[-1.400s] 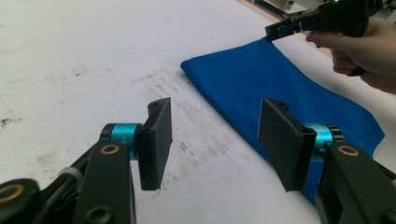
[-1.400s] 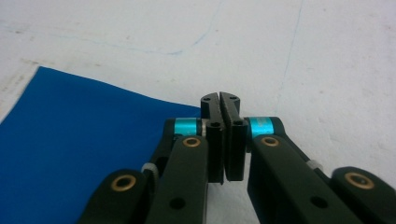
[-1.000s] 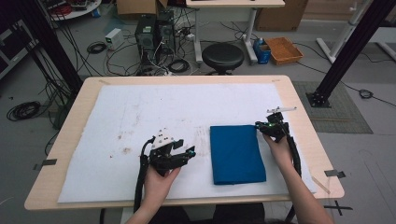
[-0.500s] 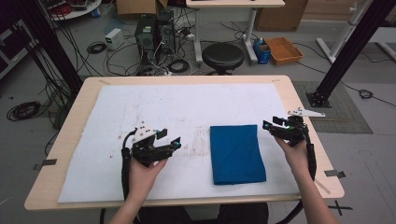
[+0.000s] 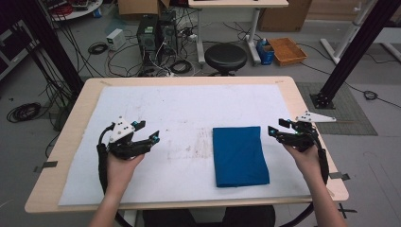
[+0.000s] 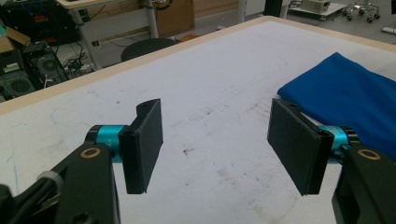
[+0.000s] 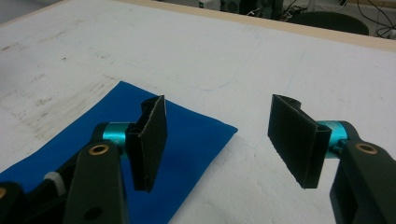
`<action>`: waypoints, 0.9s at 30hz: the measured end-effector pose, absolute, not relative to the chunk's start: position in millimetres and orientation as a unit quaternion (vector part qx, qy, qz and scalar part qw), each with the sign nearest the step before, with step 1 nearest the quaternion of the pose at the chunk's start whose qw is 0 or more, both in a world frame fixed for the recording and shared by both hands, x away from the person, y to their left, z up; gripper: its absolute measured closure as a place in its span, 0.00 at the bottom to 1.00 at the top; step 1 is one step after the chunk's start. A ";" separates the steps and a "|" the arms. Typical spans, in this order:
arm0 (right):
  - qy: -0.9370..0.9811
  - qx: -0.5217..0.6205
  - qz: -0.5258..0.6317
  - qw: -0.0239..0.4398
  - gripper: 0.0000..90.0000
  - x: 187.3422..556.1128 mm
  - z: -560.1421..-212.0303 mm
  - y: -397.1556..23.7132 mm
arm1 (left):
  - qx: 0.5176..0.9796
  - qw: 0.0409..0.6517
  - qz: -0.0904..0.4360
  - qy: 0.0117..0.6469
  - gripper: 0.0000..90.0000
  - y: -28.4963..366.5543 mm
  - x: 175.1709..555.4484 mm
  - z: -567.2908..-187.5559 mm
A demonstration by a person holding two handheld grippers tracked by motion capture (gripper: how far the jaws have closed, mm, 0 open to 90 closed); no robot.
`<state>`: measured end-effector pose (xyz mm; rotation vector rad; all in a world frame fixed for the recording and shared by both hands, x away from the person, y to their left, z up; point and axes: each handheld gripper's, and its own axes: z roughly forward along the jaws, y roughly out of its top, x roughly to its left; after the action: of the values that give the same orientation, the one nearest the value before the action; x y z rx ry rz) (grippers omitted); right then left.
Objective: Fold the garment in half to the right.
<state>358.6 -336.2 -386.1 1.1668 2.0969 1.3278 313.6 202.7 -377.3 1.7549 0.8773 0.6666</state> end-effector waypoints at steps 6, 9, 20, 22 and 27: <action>0.753 0.417 0.472 0.192 0.41 361.6 -386.2 -334.2 | 0.727 0.512 0.274 0.367 0.40 209.6 315.2 -381.9; 0.754 0.416 0.471 0.191 0.41 362.9 -386.8 -333.9 | 0.728 0.511 0.272 0.369 0.40 210.2 315.5 -384.2; 0.755 0.421 0.467 0.187 0.40 365.9 -388.4 -335.6 | 0.727 0.511 0.270 0.371 0.40 211.1 315.0 -387.6; 0.755 0.421 0.467 0.187 0.40 366.2 -388.8 -335.5 | 0.728 0.510 0.269 0.370 0.40 210.9 315.0 -387.7; 0.756 0.422 0.464 0.185 0.40 367.4 -389.7 -335.7 | 0.728 0.509 0.271 0.369 0.40 211.6 314.2 -388.1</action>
<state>367.4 -335.7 -389.7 1.1894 2.1313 1.3083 314.2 211.6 -388.1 1.7544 0.8896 0.6527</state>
